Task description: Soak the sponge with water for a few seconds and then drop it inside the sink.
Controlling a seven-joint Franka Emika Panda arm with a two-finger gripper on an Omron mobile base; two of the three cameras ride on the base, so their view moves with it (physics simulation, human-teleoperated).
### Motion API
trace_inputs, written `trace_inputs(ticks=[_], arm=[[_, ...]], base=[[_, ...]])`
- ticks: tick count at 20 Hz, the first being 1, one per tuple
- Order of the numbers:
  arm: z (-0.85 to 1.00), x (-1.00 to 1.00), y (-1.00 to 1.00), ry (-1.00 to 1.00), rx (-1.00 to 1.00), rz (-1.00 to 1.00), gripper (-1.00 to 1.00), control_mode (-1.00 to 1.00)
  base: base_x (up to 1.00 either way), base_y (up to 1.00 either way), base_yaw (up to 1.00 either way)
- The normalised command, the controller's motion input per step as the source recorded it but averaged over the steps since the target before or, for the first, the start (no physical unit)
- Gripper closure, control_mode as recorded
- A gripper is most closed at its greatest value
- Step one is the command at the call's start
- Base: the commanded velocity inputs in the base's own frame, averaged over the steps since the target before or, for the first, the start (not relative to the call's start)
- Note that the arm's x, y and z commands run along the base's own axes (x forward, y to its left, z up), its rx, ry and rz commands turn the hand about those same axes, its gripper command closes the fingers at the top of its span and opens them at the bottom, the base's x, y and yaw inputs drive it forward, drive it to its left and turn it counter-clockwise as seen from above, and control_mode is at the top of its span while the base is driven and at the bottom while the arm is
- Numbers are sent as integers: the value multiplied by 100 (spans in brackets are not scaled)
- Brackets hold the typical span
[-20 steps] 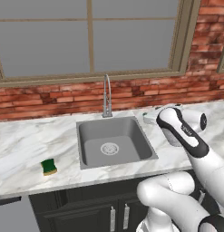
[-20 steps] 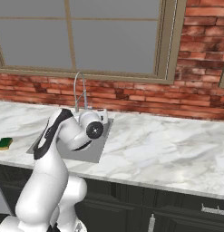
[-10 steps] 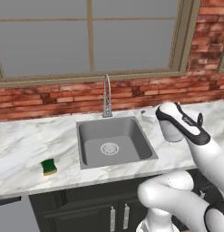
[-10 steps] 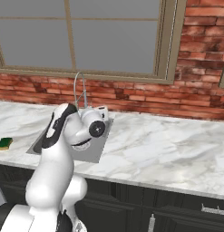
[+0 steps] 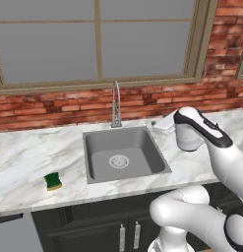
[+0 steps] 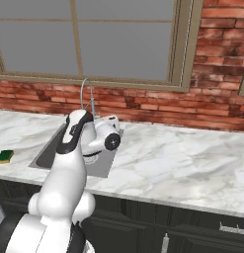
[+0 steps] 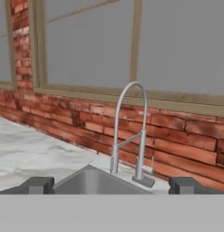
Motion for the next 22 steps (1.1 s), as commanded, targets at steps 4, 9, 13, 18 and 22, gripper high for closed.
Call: trace_inputs(ticks=[4, 9, 13, 18, 22], arm=[[0, 1, 19, 0, 0, 2, -100, -100], [0, 10, 18, 0, 0, 0, -100, -100], [0, 21, 16, 0, 0, 0, -100, -100], [0, 31, 1, 0, 0, 0, -100, -100], [-5, 31, -1, 0, 0, 1, -100, -100]], base=[[0, 0, 0], [0, 0, 0], [0, 0, 0], [0, 0, 0], [0, 0, 0]])
